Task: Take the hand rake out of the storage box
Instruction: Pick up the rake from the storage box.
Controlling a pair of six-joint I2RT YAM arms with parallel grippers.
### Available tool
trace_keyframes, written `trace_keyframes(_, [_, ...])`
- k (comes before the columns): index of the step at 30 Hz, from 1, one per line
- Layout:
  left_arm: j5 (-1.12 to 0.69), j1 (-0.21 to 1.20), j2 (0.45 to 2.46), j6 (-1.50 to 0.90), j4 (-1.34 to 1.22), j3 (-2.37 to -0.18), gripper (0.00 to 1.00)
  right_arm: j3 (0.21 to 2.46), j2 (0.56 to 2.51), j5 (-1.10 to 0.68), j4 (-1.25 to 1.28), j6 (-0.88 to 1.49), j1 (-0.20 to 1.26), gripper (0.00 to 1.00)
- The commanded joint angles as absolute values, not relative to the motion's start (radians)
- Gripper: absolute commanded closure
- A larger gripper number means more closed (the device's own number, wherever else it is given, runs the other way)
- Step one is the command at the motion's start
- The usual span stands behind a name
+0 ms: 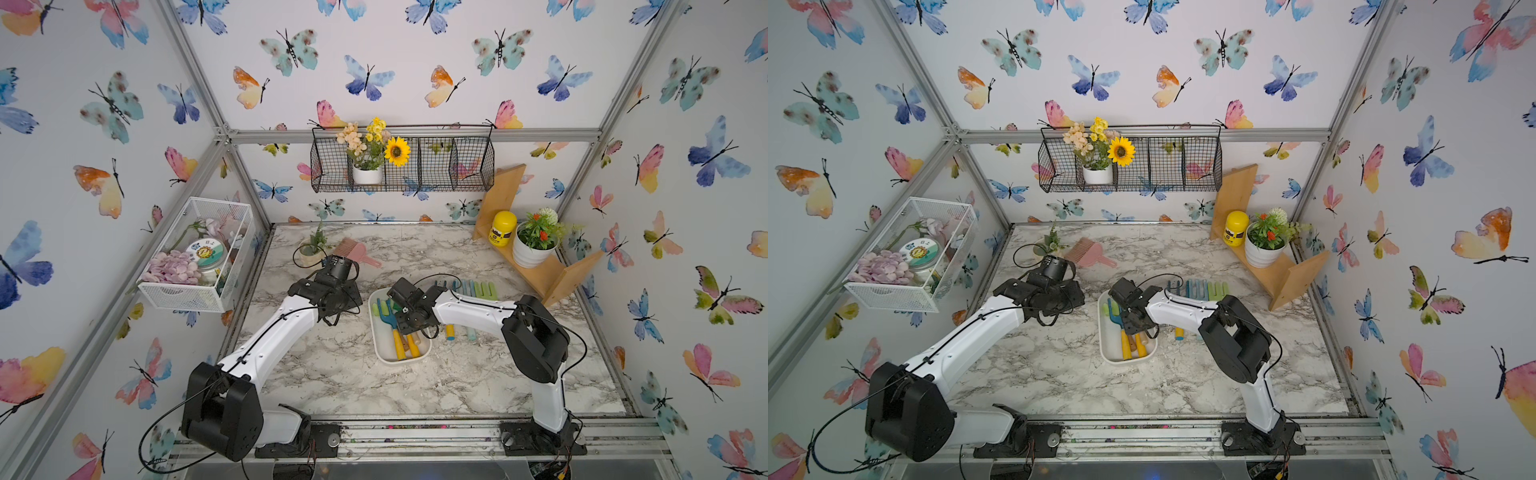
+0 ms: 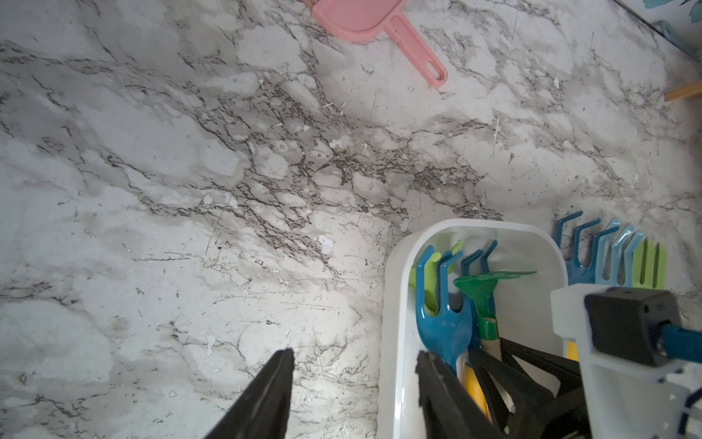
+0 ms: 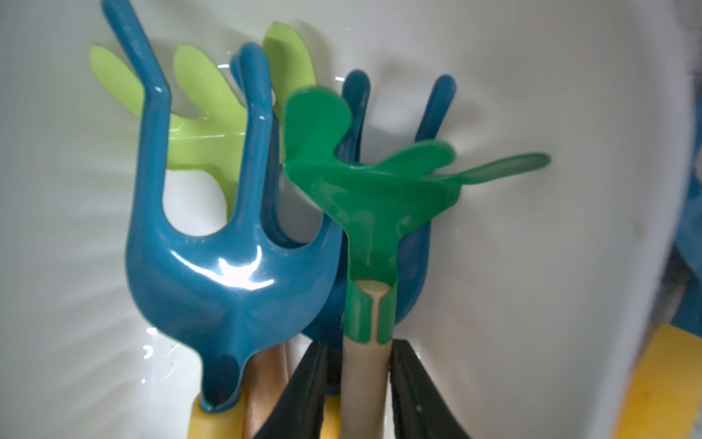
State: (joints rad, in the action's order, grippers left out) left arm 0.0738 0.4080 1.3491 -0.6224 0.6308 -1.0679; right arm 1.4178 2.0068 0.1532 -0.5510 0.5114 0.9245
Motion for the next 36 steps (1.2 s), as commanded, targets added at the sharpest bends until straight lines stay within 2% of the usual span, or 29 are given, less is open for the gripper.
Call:
trace_keyframes(1, [0.101, 0.416, 1.341, -0.622, 0.646, -1.085, 0.43, 1.436, 2.032, 0.158, -0.565, 0.528, 0.923, 0.69])
trace_keyframes(17, [0.103, 0.416, 1.331, -0.627, 0.635, -1.057, 0.43, 1.414, 1.954, 0.155, -0.523, 0.54, 0.923, 0.78])
trace_keyframes(28, [0.099, 0.421, 1.326, -0.626, 0.635, -1.054, 0.43, 1.42, 1.885, 0.162, -0.51, 0.543, 0.923, 0.8])
trace_keyframes(36, [0.16, 0.534, 1.383, -0.631, 0.652, -1.074, 0.42, 1.41, 1.808, 0.196, -0.522, 0.529, 0.883, 0.8])
